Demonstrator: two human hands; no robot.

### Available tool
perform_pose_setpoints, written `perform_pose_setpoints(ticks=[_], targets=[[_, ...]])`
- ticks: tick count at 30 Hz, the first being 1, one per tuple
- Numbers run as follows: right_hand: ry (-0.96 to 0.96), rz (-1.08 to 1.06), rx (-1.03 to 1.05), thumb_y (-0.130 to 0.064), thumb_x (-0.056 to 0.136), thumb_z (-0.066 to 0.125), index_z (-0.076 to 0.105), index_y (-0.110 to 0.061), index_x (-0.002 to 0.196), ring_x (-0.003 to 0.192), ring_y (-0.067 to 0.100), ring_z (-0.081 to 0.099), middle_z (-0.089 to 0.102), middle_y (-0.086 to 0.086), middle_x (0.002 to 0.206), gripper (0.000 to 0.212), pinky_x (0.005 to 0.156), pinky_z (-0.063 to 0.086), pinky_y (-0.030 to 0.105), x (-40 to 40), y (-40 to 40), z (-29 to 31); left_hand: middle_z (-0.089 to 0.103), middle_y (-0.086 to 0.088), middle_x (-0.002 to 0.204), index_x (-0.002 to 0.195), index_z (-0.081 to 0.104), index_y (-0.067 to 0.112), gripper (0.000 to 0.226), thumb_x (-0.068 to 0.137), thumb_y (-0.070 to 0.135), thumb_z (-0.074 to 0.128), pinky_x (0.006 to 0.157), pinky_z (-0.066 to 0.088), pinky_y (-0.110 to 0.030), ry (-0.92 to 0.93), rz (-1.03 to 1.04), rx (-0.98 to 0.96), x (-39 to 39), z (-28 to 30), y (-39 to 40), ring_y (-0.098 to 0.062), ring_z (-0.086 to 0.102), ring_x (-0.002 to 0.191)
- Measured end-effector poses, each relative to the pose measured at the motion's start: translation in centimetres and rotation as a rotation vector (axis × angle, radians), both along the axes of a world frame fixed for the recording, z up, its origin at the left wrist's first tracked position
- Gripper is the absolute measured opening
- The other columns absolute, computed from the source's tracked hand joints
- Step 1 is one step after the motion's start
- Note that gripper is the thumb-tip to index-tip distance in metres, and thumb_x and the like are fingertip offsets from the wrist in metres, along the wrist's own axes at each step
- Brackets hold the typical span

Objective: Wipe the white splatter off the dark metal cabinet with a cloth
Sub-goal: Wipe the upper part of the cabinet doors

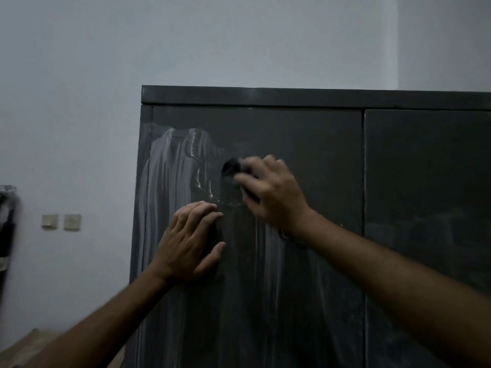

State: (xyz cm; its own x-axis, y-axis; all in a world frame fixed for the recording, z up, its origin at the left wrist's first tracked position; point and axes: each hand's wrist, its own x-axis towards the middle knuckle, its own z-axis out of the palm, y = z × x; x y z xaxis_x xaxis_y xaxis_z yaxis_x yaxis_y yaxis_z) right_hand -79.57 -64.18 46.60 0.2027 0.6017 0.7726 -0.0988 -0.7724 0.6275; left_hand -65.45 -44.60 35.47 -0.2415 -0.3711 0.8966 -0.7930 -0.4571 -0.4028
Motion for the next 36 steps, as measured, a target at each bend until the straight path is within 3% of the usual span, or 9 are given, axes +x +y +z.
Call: perform_pose_setpoints(ticks=[3, 8, 12, 14, 19, 25, 30, 34, 36], targets=[[0.199, -0.066, -0.331, -0.03, 0.092, 0.06, 0.069, -0.019, 0.115, 0.096, 0.029, 0.052, 0.062, 0.012, 0.121, 0.027, 0.076, 0.044, 0.04, -0.9, -0.6, 1.5, 0.048, -0.018, 0.147, 0.14, 0.052, 0.01, 0.064, 0.095, 0.055, 0.053, 0.118, 0.033, -0.049, -0.009, 0.032, -0.015, 1.5, 0.0, 2.5, -0.037, 0.044, 0.139], [-0.224, 0.066, 0.384, -0.025, 0.086, 0.064, 0.073, -0.018, 0.105, 0.095, 0.034, 0.055, 0.062, 0.01, 0.114, 0.022, 0.076, 0.048, 0.046, 0.7, 1.7, 4.1, 0.04, -0.017, 0.161, 0.153, 0.044, 0.01, 0.076, 0.097, 0.061, 0.048, 0.125, 0.025, -0.053, -0.007, 0.099, 0.054, 3.9, -0.1, 5.1, -0.035, 0.032, 0.153], [0.196, -0.051, -0.253, -0.032, 0.088, 0.067, 0.07, -0.019, 0.116, 0.1, 0.03, 0.053, 0.061, 0.012, 0.125, 0.03, 0.079, 0.046, 0.042, 2.0, 3.0, -0.5, 0.033, -0.016, 0.166, 0.157, 0.038, 0.01, 0.078, 0.098, 0.06, 0.047, 0.129, 0.019, -0.052, -0.033, 0.07, 0.073, 4.7, -0.6, 5.1, -0.032, 0.023, 0.158], [0.236, -0.083, -0.348, -0.031, 0.089, 0.068, 0.071, -0.019, 0.114, 0.099, 0.03, 0.054, 0.063, 0.012, 0.123, 0.028, 0.078, 0.044, 0.04, 1.4, 2.5, 1.7, 0.034, -0.016, 0.166, 0.158, 0.038, 0.01, 0.078, 0.098, 0.06, 0.047, 0.129, 0.02, -0.053, -0.044, 0.066, 0.077, 5.0, -0.7, 5.1, -0.032, 0.024, 0.158], [-0.22, 0.042, 0.386, -0.024, 0.087, 0.066, 0.073, -0.016, 0.106, 0.096, 0.033, 0.054, 0.061, 0.011, 0.113, 0.022, 0.076, 0.049, 0.047, 2.5, 4.4, 4.0, 0.038, -0.016, 0.163, 0.155, 0.043, 0.009, 0.075, 0.099, 0.059, 0.047, 0.128, 0.021, -0.052, -0.047, 0.027, 0.072, 5.2, -0.8, 5.2, -0.032, 0.026, 0.157], [0.255, -0.128, -0.365, -0.028, 0.093, 0.064, 0.07, -0.017, 0.116, 0.097, 0.029, 0.057, 0.062, 0.015, 0.124, 0.026, 0.077, 0.048, 0.041, 1.9, 4.7, 2.6, 0.045, -0.015, 0.156, 0.151, 0.044, 0.013, 0.068, 0.1, 0.057, 0.047, 0.125, 0.026, -0.053, -0.082, -0.065, 0.128, 6.3, -0.4, 6.4, -0.031, 0.032, 0.153], [-0.264, -0.002, 0.386, -0.025, 0.088, 0.062, 0.072, -0.016, 0.105, 0.095, 0.036, 0.056, 0.062, 0.013, 0.114, 0.022, 0.076, 0.049, 0.049, 4.0, 6.6, 5.3, 0.047, -0.015, 0.156, 0.152, 0.045, 0.013, 0.071, 0.099, 0.06, 0.047, 0.126, 0.026, -0.051, -0.118, -0.041, 0.119, 6.7, -0.4, 6.4, -0.032, 0.035, 0.152], [0.212, -0.082, -0.309, -0.029, 0.094, 0.063, 0.071, -0.017, 0.116, 0.097, 0.031, 0.055, 0.063, 0.016, 0.125, 0.027, 0.078, 0.046, 0.042, 5.3, 8.1, 1.0, 0.049, -0.02, 0.154, 0.144, 0.056, 0.006, 0.069, 0.102, 0.059, 0.043, 0.126, 0.027, -0.053, -0.132, -0.022, 0.132, 7.0, -0.5, 6.4, -0.035, 0.039, 0.149], [0.23, -0.121, -0.412, -0.029, 0.094, 0.063, 0.072, -0.017, 0.115, 0.096, 0.031, 0.057, 0.065, 0.016, 0.122, 0.025, 0.077, 0.046, 0.041, 4.6, 7.5, 3.6, 0.048, -0.019, 0.155, 0.145, 0.055, 0.007, 0.069, 0.101, 0.059, 0.045, 0.128, 0.023, -0.05, -0.14, -0.015, 0.129, 7.0, -0.5, 6.4, -0.034, 0.037, 0.15]])
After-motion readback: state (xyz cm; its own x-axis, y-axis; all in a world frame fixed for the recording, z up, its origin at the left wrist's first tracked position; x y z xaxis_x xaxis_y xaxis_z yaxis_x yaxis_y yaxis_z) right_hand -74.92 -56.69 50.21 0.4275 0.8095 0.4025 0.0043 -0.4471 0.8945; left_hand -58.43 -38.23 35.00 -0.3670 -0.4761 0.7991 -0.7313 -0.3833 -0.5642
